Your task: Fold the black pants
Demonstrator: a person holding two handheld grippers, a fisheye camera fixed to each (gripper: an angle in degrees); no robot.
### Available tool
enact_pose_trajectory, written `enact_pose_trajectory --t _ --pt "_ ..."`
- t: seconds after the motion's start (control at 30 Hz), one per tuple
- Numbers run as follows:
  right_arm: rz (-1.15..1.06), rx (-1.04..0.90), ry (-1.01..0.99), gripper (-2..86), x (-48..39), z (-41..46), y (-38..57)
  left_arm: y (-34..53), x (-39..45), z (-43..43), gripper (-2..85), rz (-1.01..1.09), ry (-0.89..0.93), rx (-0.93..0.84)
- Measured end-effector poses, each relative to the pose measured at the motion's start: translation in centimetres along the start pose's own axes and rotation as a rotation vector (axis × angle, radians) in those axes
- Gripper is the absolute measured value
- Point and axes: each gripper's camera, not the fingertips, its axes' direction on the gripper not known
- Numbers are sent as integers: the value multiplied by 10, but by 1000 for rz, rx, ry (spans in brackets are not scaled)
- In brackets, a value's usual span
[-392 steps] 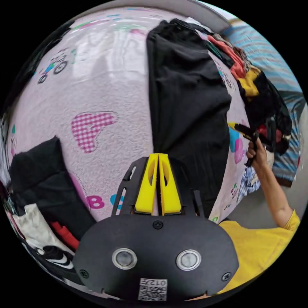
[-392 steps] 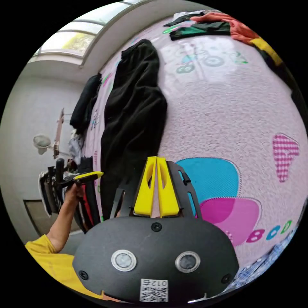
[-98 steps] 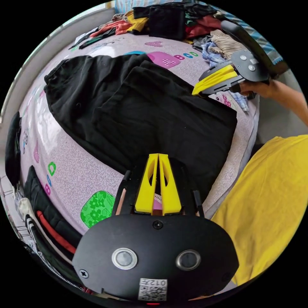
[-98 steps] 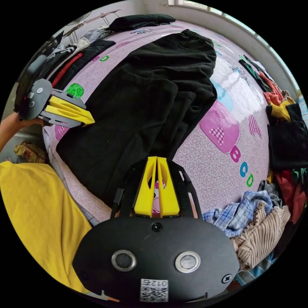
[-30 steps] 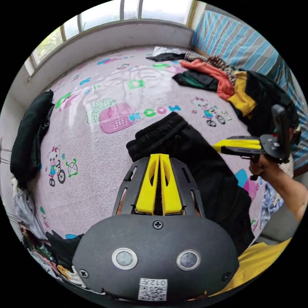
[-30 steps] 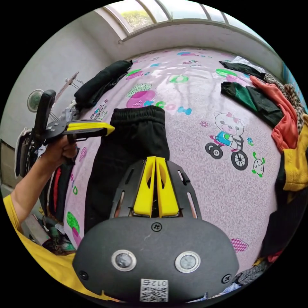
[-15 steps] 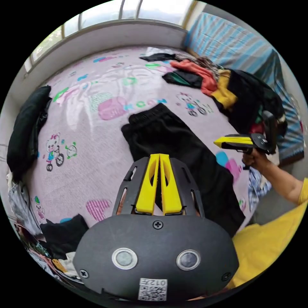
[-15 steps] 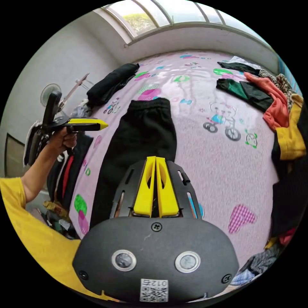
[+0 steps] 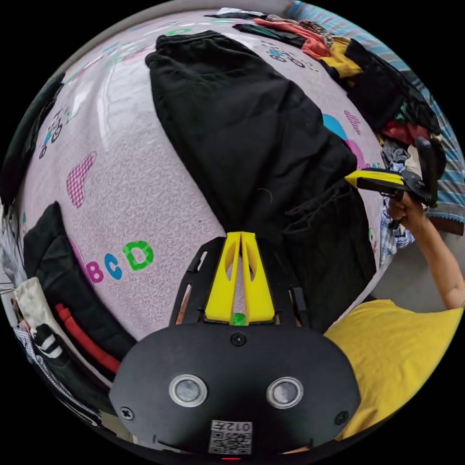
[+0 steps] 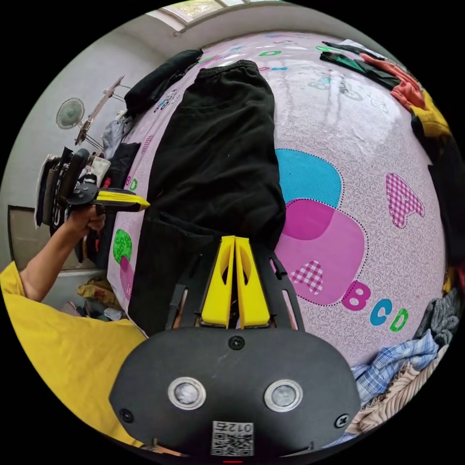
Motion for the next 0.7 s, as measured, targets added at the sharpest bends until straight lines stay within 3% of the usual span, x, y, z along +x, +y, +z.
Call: enact_pose_trajectory --t 0.2,0.33,0.5,0.6,0.7 --pt "-21 65 57 0 -38 -24 41 55 36 -30 -1 -45 -35 84" --pt "-145 118 80 -1 -85 -42 107 116 115 -57 -1 108 -8 239" --pt "-309 -27 69 -1 -142 -1 166 149 209 -15 -1 293 -64 105" --pt "-261 -95 161 0 -149 26 189 164 222 17 -1 228 -105 7" --pt "-177 -78 172 2 -147 29 208 186 220 13 0 120 -6 51"
